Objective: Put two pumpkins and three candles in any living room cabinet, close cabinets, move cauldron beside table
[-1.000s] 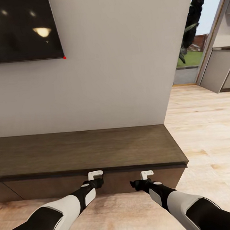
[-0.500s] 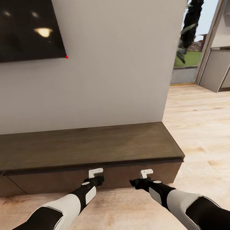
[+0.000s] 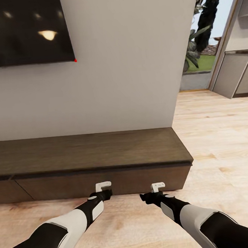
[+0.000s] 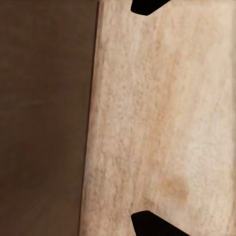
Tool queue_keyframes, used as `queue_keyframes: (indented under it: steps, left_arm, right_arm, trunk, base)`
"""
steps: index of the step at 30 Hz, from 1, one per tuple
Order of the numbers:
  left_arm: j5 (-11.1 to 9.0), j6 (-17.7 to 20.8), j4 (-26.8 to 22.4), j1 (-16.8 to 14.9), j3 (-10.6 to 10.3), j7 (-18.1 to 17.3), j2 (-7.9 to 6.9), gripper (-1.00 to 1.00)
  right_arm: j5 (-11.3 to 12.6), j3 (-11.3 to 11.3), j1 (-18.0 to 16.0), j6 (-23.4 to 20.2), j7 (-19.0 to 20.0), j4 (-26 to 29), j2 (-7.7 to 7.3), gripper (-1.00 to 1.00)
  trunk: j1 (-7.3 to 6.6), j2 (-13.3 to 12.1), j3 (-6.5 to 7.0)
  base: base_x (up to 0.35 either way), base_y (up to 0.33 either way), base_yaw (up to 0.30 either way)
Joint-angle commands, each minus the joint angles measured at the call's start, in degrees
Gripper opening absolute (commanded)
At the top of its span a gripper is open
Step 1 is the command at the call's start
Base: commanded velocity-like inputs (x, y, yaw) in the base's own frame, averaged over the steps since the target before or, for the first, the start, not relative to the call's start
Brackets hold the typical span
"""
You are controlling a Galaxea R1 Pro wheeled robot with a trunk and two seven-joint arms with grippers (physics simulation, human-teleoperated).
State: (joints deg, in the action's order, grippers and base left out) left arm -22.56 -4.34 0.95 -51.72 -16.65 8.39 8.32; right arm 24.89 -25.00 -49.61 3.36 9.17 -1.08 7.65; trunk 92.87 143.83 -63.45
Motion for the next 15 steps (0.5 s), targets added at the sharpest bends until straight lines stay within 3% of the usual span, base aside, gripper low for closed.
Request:
queue_keyframes:
  steps: [1,10,15]
  left_arm:
    - [-0.46,-0.23,0.10,-0.03,-0.48,0.13,0.03,1.00]
    - [-0.73,-0.36,0.04,-0.05,-0.32,0.03,0.11,1.00]
    - [-0.93,-0.32,0.09,0.39,-0.19,-0.03,0.12,1.00]
  right_arm:
    - [0.60,-0.47,-0.05,0.24,0.24,-0.13,0.01,1.00]
    - [0.60,-0.41,0.01,0.12,0.24,-0.20,-0.02,1.00]
    - [0.67,-0.34,1.73,-0.07,0.24,-0.20,-0.08,1.00]
  trunk:
    - [-0.01,0.02,-0.05]
    - [-0.01,0.02,0.32]
    - [-0.01,0.02,0.75]
  base:
    - [-0.012,0.000,0.000]
    - [-0.002,0.000,-0.029]
    - [0.000,0.000,-0.022]
